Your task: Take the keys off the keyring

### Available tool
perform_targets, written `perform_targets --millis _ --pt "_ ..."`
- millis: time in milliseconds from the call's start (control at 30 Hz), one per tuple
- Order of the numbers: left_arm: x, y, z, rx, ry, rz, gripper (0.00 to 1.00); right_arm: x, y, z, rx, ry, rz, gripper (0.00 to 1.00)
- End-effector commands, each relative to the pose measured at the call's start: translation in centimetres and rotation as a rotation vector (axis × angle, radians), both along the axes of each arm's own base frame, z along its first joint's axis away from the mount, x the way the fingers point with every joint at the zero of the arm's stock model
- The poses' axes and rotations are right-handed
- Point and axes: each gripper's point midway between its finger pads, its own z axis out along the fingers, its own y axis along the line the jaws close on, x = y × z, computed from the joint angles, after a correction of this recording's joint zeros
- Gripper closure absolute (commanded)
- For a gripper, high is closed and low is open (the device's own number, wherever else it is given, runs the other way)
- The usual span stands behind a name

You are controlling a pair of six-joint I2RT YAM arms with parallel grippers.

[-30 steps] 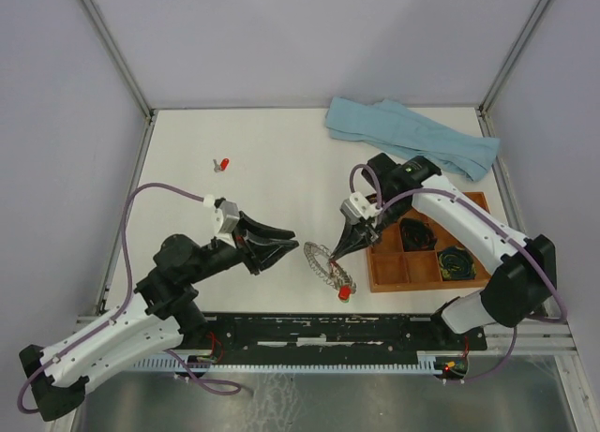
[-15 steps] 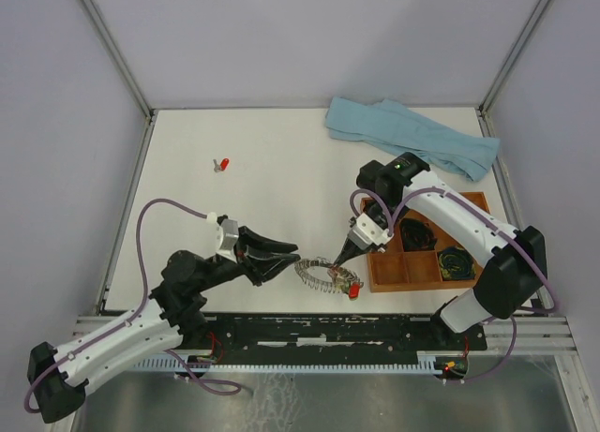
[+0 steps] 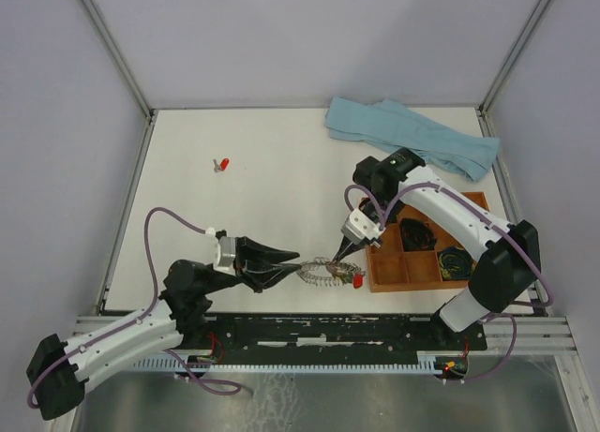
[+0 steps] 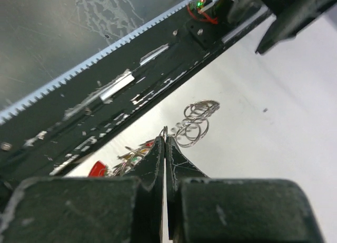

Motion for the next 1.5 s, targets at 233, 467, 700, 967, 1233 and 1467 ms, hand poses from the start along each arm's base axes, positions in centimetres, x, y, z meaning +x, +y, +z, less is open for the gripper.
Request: perform_targets --millis 233,467,700,967,1233,1467 --pt "2.4 -0.3 1.2 -0.064 0.005 0.129 0.65 5.9 1.7 1.2 -0.300 0.255 -0.559 1.00" --pt "3.9 -1.0 0.7 -0.042 -0.016 0.179 0.65 4.8 2.3 2.5 -0.241 0.343 -0.533 0.99" --pt "4.3 -2.1 -0.1 0.039 -0.150 0.185 0.65 4.2 2.0 3.3 -0.205 0.332 -0.528 0.99" --pt "4.2 -3.8 0.4 0.047 -0.179 0.121 0.66 3.9 2.0 3.6 -0.185 0.331 -0.524 1.00" --pt "4.7 -5.0 0.5 0.039 -0.137 0.100 0.71 3.9 2.0 3.6 -0.181 0.330 -0.531 0.99" --pt "5.1 -5.2 0.1 0.060 -0.117 0.111 0.82 3.9 2.0 3.6 -0.180 0.334 -0.530 1.00"
